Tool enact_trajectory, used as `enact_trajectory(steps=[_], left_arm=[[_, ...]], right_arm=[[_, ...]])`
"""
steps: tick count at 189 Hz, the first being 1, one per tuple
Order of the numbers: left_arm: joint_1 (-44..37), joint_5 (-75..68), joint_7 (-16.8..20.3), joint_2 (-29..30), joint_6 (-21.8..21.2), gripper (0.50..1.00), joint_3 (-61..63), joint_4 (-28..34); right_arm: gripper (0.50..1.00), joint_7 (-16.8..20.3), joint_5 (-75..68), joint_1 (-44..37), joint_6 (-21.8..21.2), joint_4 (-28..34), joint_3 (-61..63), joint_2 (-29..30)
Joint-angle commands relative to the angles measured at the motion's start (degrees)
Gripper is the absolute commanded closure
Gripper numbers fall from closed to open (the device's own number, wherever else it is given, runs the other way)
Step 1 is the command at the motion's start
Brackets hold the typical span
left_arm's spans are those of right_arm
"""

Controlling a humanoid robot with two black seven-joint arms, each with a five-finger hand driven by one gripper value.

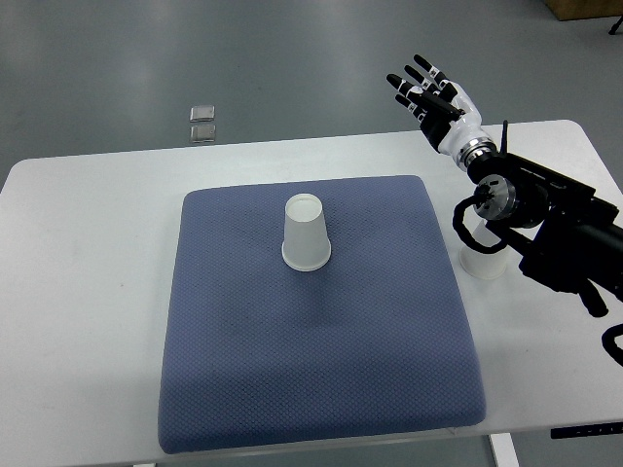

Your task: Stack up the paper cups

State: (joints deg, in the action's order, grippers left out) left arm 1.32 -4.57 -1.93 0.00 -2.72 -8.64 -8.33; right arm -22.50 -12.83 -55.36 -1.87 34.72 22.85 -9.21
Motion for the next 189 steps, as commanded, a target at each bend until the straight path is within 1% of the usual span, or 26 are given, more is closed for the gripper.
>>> enact_trajectory(steps=[1,189], left_arm=[[0.0,0.0,0.0,0.0,0.0,0.500,-0.1,0.0],[-0.6,0.0,0.0,0.0,0.0,0.500,-0.1,-0.1]], right_arm=[[0.587,0.0,0.0,0.0,0.0,-0.1,0.0,0.0],[0.587,0.0,0.1,-1.1,0.2,-0.7,0.0,-0.6]])
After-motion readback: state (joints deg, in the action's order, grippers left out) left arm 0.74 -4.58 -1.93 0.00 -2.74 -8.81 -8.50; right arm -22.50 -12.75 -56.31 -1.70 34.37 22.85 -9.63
